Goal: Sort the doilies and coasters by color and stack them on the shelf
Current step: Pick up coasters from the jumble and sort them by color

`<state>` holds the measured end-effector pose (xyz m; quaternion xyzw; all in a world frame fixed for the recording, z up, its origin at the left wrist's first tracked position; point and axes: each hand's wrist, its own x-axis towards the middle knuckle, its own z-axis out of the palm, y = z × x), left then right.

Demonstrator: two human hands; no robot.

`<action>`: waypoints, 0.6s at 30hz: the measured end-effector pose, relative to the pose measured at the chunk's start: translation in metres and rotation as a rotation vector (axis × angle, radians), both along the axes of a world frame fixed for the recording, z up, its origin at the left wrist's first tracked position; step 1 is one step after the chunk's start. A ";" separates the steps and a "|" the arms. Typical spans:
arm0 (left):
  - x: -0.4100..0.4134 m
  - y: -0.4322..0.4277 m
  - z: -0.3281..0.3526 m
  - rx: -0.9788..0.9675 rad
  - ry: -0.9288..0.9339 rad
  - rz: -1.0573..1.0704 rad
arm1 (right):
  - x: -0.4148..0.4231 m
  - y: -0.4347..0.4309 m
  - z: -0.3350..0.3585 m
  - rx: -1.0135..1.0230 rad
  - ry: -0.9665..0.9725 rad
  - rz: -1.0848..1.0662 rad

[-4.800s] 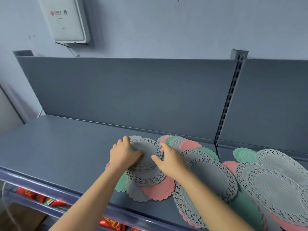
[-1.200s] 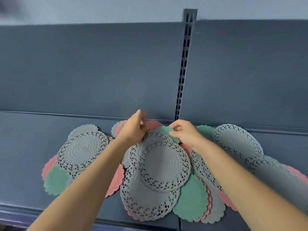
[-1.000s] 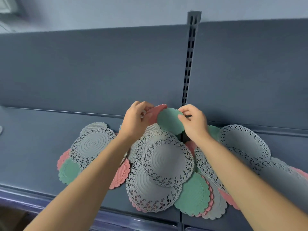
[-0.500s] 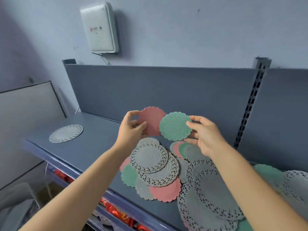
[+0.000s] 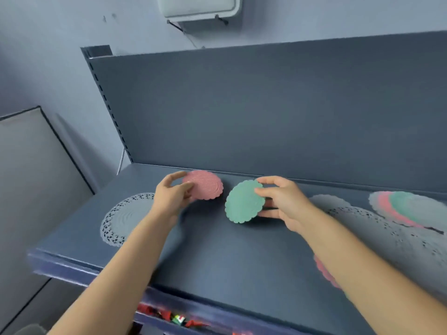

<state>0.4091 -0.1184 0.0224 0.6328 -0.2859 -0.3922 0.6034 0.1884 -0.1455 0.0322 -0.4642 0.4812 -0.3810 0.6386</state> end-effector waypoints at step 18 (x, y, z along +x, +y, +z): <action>0.076 -0.051 -0.017 0.139 -1.177 -0.574 | 0.066 -0.029 -0.055 -0.469 0.395 -0.700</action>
